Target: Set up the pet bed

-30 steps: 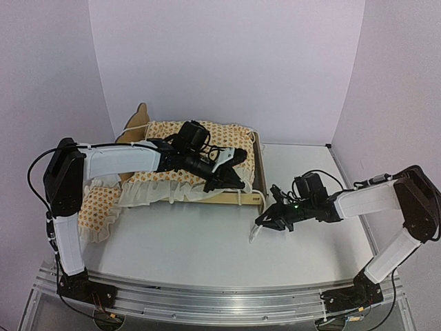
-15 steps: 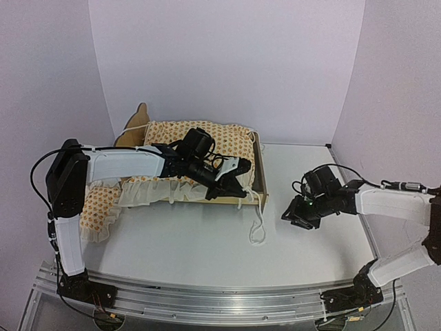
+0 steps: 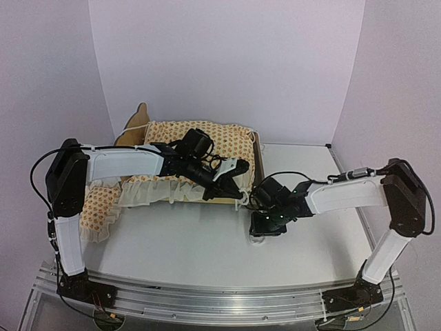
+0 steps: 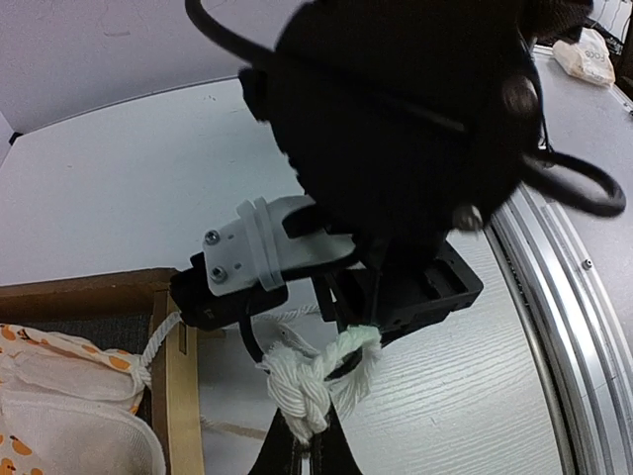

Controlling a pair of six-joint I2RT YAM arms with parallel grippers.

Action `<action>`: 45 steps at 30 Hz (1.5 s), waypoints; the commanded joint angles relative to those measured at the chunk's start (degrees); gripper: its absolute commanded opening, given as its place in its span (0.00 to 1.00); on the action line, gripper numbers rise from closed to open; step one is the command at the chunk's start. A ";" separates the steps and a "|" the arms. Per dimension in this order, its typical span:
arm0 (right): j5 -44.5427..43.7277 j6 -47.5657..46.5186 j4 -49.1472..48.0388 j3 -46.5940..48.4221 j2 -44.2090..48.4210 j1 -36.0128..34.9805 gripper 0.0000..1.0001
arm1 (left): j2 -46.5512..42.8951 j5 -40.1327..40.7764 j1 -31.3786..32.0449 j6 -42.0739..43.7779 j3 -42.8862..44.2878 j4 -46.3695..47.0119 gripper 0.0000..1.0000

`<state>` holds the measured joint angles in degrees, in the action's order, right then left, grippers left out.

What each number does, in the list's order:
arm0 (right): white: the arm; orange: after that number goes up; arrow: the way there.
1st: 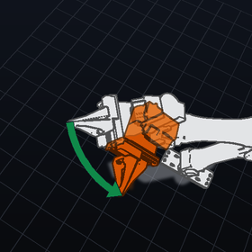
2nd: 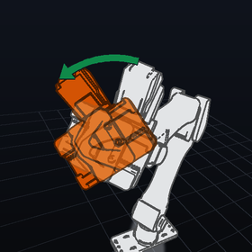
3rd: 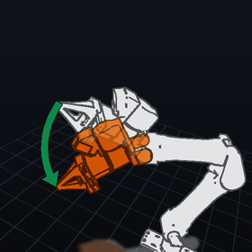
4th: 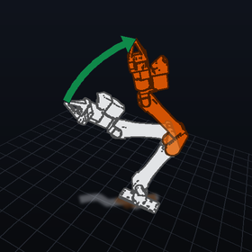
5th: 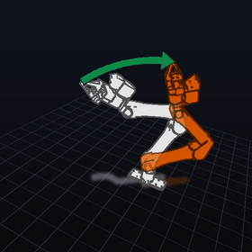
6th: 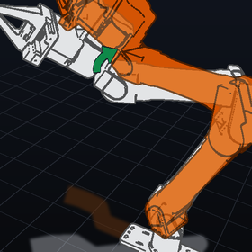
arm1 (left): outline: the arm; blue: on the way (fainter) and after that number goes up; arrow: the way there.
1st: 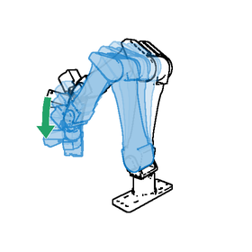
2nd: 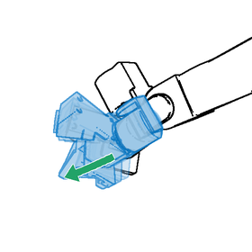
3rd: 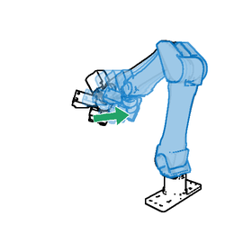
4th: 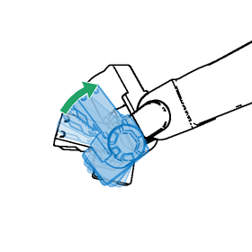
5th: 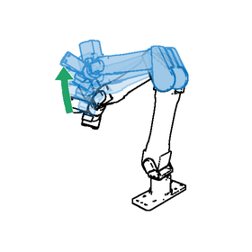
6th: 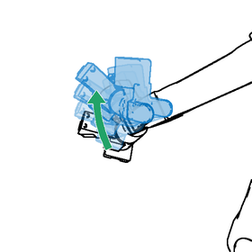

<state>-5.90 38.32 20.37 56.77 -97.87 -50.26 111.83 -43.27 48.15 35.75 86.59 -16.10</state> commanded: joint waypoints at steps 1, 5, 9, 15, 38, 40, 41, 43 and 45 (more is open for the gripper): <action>-2.12 -0.79 0.17 4.73 -4.24 -1.37 0.37 | -2.12 0.54 -1.15 0.14 1.63 -2.48 0.00; -0.28 -0.99 0.03 5.80 -7.68 -1.95 0.32 | -2.44 0.63 -1.56 0.05 1.30 -2.62 0.00; -1.10 -0.15 0.95 7.06 -11.26 -3.32 0.15 | -2.41 0.64 -1.77 -0.19 1.24 -2.15 0.00; -0.04 2.00 -1.64 2.09 -6.53 -3.27 0.00 | -2.58 0.24 -2.39 -1.03 1.60 -1.96 0.00; 6.92 -4.88 -25.26 -4.99 19.64 6.53 0.00 | -3.29 -2.97 -4.00 4.49 2.03 -6.31 0.00; 9.04 -6.57 -24.86 -0.96 16.43 6.47 0.00 | -3.21 -4.41 -3.65 5.71 1.93 -6.75 0.00; 10.55 -7.09 -24.85 1.23 14.33 6.50 0.00 | -3.13 -5.04 -3.29 6.34 2.23 -7.24 0.00; 12.86 -7.70 -24.95 4.55 10.27 6.47 0.00 | -3.07 -6.30 -2.46 7.00 2.84 -7.95 0.00; 15.59 -8.34 -25.02 7.70 6.97 6.50 0.00 | -3.08 -7.35 -1.67 7.12 3.17 -8.12 0.00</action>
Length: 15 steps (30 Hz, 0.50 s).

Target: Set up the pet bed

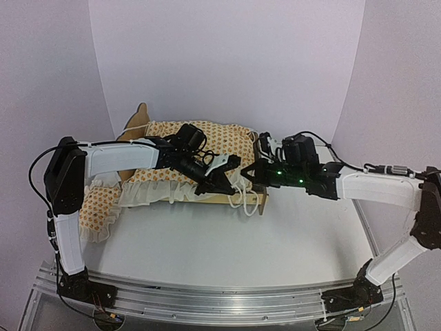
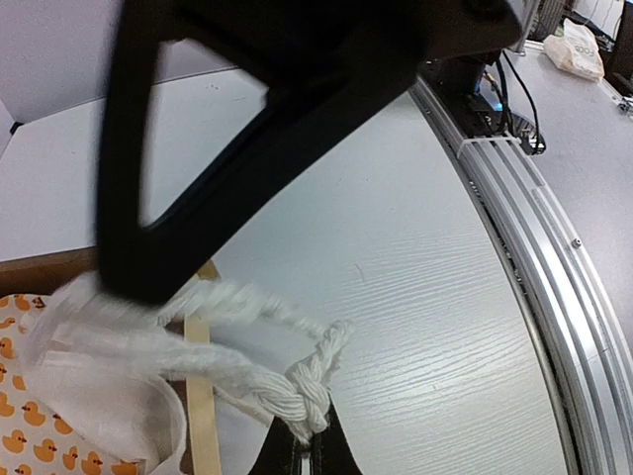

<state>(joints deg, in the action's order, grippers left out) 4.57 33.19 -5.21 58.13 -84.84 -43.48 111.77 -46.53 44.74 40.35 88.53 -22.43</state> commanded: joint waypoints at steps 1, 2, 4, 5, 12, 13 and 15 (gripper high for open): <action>6.68 -3.45 0.55 7.91 -7.96 -0.31 0.00 | -3.00 -4.63 1.95 2.54 1.32 -1.83 0.00; 7.69 -3.45 0.59 9.02 -9.40 -0.26 0.00 | -3.02 -4.83 2.25 2.65 1.29 -1.94 0.00; 8.88 -3.13 0.61 10.65 -11.83 -0.28 0.00 | -3.01 -4.89 2.47 3.02 1.05 -2.14 0.00; 8.90 -2.82 0.60 10.98 -12.69 -0.29 0.00 | -3.05 -4.88 2.47 3.35 0.88 -2.27 0.00; 14.90 -2.72 7.40 17.38 -22.43 -1.44 0.00 | -3.05 -5.36 2.62 4.00 -0.40 -1.53 0.00; 15.51 -3.63 9.29 18.95 -23.58 -2.02 0.03 | -3.09 -5.43 2.66 3.56 -0.53 -1.11 0.00; 16.23 -5.02 12.61 20.39 -24.87 -2.95 0.09 | -3.00 -5.52 2.73 2.43 -0.76 -0.44 0.00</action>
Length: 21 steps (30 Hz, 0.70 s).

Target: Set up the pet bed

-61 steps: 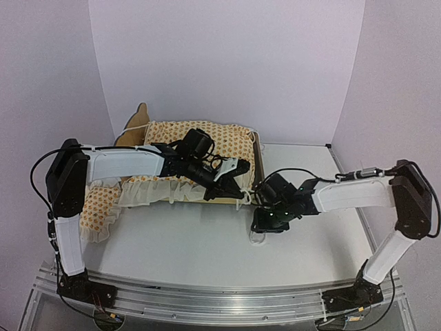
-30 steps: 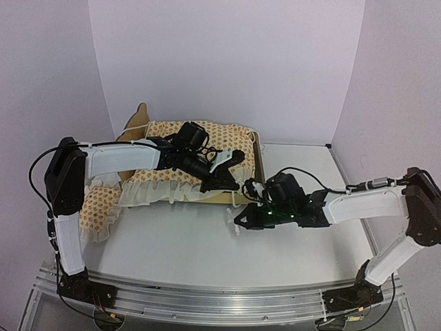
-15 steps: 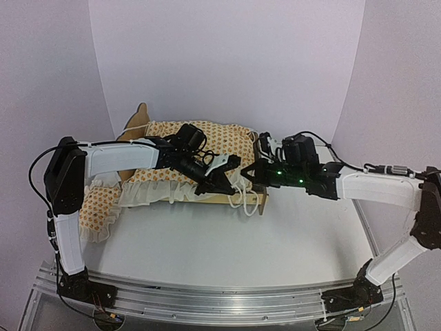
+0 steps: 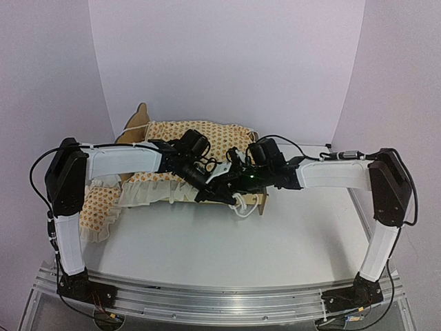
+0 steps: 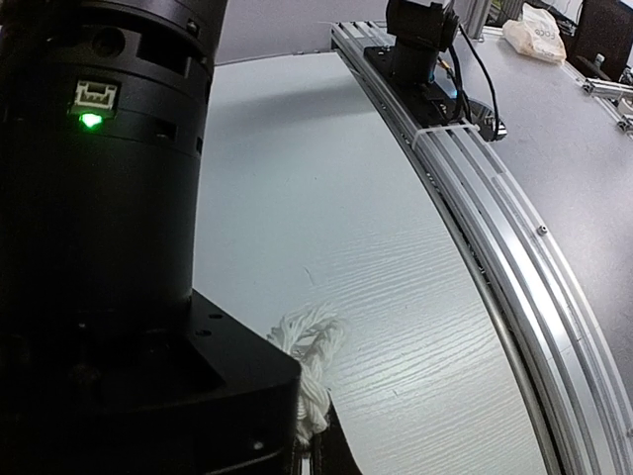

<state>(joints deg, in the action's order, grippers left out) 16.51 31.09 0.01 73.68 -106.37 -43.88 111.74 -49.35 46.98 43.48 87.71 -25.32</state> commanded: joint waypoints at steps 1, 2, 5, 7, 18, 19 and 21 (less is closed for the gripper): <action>4.68 -3.26 8.88 5.20 -3.62 -2.71 0.15 | -2.94 -2.75 0.49 -1.12 0.04 2.59 0.00; 4.82 -3.36 9.71 5.09 -3.47 -2.70 0.20 | -2.96 -2.65 0.49 -1.40 -0.07 2.66 0.00; 3.14 -4.04 11.72 4.03 -1.42 -2.67 0.35 | -2.91 -2.51 0.50 -2.44 -0.47 3.22 0.00; 1.27 -4.44 12.81 3.69 0.21 -2.65 0.41 | -2.87 -2.59 0.49 -3.56 -0.61 3.67 0.00; -9.77 -4.33 20.34 3.74 10.92 -0.96 0.52 | -2.08 -5.59 0.82 -7.46 0.77 5.30 0.00; -10.19 -3.77 20.66 3.02 12.23 -0.34 0.53 | -1.96 -5.73 0.98 -7.98 1.04 5.77 0.00; -11.67 -2.29 21.50 1.21 15.31 1.15 0.57 | -1.43 -5.78 1.23 -9.53 1.68 6.82 0.00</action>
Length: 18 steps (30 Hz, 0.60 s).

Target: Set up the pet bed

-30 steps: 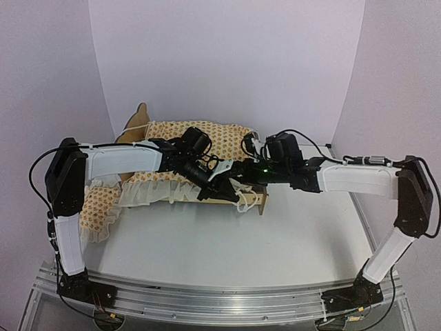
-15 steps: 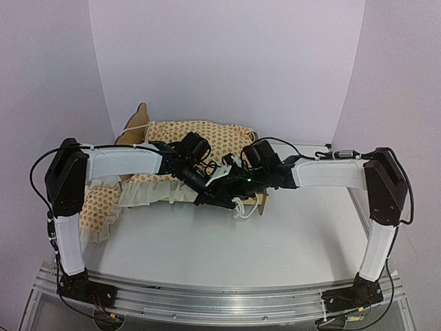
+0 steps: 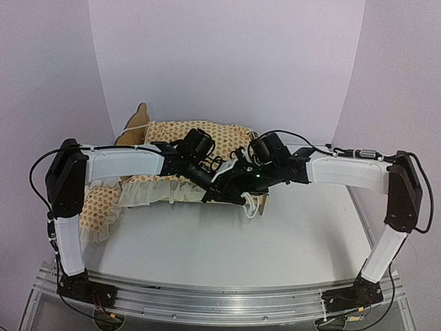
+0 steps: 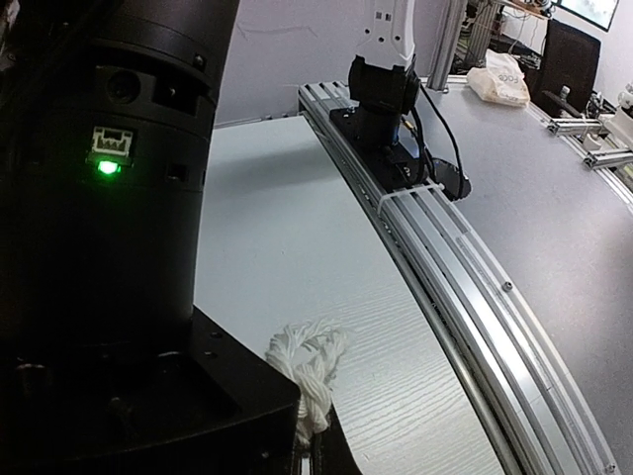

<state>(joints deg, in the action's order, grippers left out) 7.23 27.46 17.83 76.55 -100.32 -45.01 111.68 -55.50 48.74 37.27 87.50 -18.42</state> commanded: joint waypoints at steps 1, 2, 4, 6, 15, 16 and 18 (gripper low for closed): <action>-3.81 1.91 4.11 -2.47 11.05 2.84 0.59 | -0.96 0.28 -0.49 -3.89 2.52 0.30 0.00; -5.59 2.72 4.84 -3.43 12.46 3.20 0.59 | -0.56 0.28 -0.43 -4.65 3.07 0.75 0.00; -9.01 5.33 6.17 -5.75 15.96 3.76 0.60 | 0.35 0.49 -0.39 -7.17 4.09 2.47 0.00; -12.85 8.58 6.76 -9.18 19.71 3.95 0.60 | 1.37 1.11 -0.39 -10.84 5.15 4.48 0.00; -17.53 12.32 -7.07 -26.90 28.54 -1.14 0.35 | 3.87 5.41 -1.35 -19.90 8.13 11.60 0.00; -16.99 10.81 -13.98 -29.94 28.90 -3.78 0.34 | 4.09 5.45 -1.36 -19.60 8.50 11.58 0.00; -15.11 6.47 -32.72 -37.21 28.79 -7.46 0.33 | 4.23 6.19 -1.33 -19.17 8.56 11.80 0.00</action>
<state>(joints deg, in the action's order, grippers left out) -9.37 39.52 13.26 48.92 -71.37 -45.19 115.54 -50.83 47.82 20.54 92.60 -10.37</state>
